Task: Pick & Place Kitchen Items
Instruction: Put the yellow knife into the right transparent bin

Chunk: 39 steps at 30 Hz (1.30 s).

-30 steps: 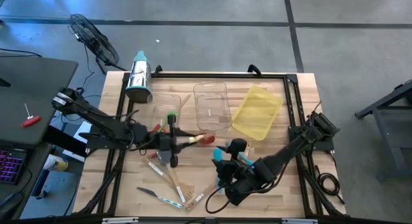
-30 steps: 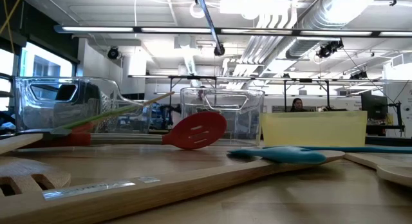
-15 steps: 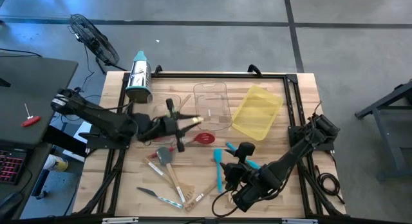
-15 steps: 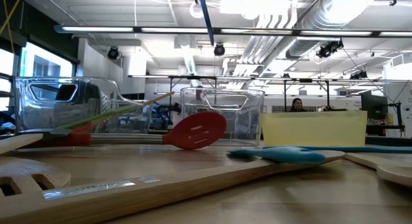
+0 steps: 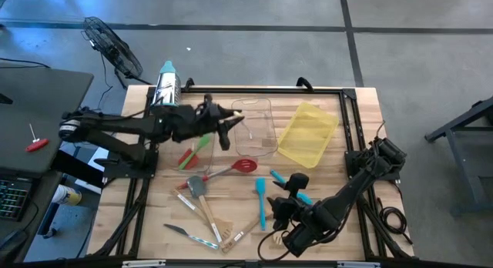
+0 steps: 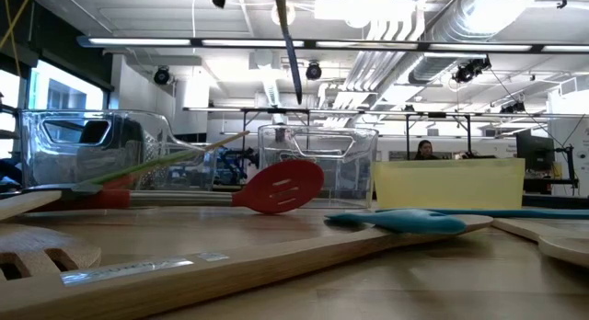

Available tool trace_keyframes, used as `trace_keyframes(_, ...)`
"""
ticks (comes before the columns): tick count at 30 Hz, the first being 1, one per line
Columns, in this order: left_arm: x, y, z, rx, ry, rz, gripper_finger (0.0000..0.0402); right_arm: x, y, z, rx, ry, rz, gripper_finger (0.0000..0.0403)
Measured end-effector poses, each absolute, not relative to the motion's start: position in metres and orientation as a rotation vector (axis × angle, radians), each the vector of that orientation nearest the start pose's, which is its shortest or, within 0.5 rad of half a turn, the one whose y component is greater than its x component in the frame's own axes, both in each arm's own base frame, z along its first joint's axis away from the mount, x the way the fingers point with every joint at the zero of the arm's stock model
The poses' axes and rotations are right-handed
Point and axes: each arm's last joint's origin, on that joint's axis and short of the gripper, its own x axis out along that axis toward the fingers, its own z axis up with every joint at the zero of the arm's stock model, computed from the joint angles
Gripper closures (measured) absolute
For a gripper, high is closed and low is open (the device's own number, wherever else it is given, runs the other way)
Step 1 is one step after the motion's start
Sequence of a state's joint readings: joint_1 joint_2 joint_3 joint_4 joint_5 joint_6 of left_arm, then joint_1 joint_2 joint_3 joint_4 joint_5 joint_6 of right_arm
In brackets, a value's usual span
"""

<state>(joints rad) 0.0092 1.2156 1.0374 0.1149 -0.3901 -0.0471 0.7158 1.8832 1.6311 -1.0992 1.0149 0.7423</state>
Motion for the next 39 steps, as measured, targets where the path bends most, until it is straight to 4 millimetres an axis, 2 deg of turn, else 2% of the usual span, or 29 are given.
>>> trace_keyframes(7, 0.275, 0.047, 0.354, -0.199, 0.064, 0.416, 0.0322, 0.294, 0.223, 0.258, -0.350, 0.712, -0.545, 0.0133)
trace_keyframes(10, 0.282, 0.059, 0.349, -0.275, 0.056, 0.385, 0.0322, 0.293, 0.221, 0.255, -0.345, 0.713, -0.554, 0.0133)
trace_keyframes(19, 0.314, 0.085, 0.308, -0.337, 0.152, 0.380, 0.0322, 0.293, 0.221, 0.254, -0.350, 0.714, -0.557, 0.0133)
trace_keyframes(27, 0.333, 0.094, 0.287, -0.366, 0.149, 0.354, 0.0322, 0.293, 0.221, 0.254, -0.351, 0.720, -0.555, 0.0133)
trace_keyframes(39, 0.348, 0.097, 0.264, -0.397, 0.179, 0.329, 0.0322, 0.292, 0.221, 0.254, -0.354, 0.723, -0.555, 0.0133)
